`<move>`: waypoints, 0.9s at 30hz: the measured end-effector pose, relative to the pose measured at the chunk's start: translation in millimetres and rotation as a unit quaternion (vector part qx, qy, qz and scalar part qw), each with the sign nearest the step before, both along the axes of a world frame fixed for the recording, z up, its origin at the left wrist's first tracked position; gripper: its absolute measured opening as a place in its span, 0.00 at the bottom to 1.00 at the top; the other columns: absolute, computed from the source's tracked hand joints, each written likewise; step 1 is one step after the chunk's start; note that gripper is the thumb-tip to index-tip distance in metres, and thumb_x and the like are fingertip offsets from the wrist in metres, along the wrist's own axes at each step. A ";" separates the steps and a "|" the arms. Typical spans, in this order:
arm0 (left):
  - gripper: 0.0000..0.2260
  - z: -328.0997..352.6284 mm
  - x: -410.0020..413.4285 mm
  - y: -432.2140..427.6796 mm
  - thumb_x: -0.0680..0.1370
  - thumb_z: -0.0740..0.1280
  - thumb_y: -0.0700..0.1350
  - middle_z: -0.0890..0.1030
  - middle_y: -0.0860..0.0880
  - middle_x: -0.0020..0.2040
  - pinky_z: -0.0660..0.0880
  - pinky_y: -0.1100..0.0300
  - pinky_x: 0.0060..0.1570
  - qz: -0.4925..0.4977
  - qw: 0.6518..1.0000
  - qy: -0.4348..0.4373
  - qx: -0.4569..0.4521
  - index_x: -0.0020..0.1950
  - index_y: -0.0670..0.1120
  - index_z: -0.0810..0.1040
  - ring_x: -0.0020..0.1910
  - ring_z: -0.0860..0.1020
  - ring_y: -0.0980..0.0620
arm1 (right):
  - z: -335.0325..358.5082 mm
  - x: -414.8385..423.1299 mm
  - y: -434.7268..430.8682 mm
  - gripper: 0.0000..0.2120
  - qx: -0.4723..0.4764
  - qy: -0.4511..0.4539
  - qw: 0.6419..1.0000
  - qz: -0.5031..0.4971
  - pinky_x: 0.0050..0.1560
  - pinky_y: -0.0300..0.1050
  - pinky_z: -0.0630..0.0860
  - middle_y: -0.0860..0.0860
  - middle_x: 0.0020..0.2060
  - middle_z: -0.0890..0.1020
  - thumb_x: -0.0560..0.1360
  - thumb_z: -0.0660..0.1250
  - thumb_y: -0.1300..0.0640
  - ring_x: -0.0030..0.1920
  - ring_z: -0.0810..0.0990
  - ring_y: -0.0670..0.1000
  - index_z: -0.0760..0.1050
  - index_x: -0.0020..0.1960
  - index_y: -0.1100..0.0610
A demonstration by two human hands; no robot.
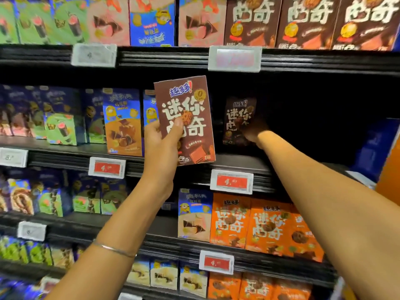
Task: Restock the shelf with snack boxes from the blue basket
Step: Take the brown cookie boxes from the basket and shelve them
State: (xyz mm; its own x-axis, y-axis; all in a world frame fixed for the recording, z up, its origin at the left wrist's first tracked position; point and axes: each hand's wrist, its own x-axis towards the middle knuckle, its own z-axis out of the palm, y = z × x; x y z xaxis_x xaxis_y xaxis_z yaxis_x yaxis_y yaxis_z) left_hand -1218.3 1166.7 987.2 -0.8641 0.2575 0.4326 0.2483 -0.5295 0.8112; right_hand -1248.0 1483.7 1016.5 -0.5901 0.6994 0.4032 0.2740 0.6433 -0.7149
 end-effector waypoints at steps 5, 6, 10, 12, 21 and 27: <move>0.18 -0.3 6.8 4.6 0.85 0.68 0.49 0.81 0.45 0.67 0.81 0.66 0.40 0.017 1.000 0.010 -0.016 0.72 0.46 0.70 0.53 0.87 0.55 | -1.5 -15.8 4.7 0.22 -0.019 0.003 0.998 0.058 0.60 0.54 0.80 0.57 0.63 0.80 0.79 0.70 0.50 0.57 0.81 0.56 0.74 0.69 0.56; 0.18 -0.2 8.0 4.7 0.84 0.68 0.49 0.80 0.45 0.68 0.81 0.67 0.40 0.014 1.000 0.013 -0.020 0.71 0.46 0.70 0.54 0.87 0.55 | -1.4 -15.2 2.9 0.22 -0.037 0.014 0.997 0.072 0.60 0.54 0.80 0.57 0.63 0.80 0.78 0.71 0.50 0.58 0.81 0.57 0.73 0.70 0.56; 0.17 1.2 12.2 4.5 0.85 0.68 0.49 0.79 0.45 0.69 0.82 0.66 0.41 -0.002 0.999 0.025 -0.028 0.71 0.47 0.71 0.54 0.87 0.55 | 12.2 3.2 -13.0 0.30 -0.113 0.074 0.990 0.041 0.58 0.48 0.76 0.57 0.68 0.77 0.75 0.75 0.48 0.63 0.78 0.58 0.71 0.72 0.57; 0.15 0.8 14.5 7.9 0.85 0.68 0.49 0.83 0.48 0.63 0.81 0.67 0.40 -0.014 0.999 0.027 -0.029 0.69 0.47 0.71 0.51 0.87 0.57 | 21.7 27.0 -28.1 0.24 -0.133 0.117 0.984 0.024 0.59 0.48 0.76 0.57 0.68 0.77 0.78 0.70 0.47 0.60 0.78 0.56 0.73 0.70 0.56; 0.16 1.9 36.2 44.4 0.85 0.67 0.51 0.82 0.49 0.61 0.82 0.65 0.40 -0.099 0.990 0.062 -0.077 0.70 0.51 0.67 0.50 0.87 0.58 | 4.0 165.6 -127.2 0.21 -0.097 0.153 0.943 0.279 0.43 0.38 0.82 0.41 0.52 0.85 0.72 0.75 0.39 0.54 0.85 0.44 0.74 0.61 0.42; 0.32 -1.5 31.3 60.9 0.84 0.69 0.50 0.74 0.50 0.71 0.81 0.59 0.55 -0.069 0.976 0.116 -0.173 0.84 0.52 0.57 0.68 0.77 0.54 | 4.0 165.7 -94.5 0.18 -0.077 0.161 0.970 0.165 0.39 0.37 0.83 0.43 0.46 0.86 0.73 0.77 0.53 0.48 0.85 0.37 0.72 0.55 0.42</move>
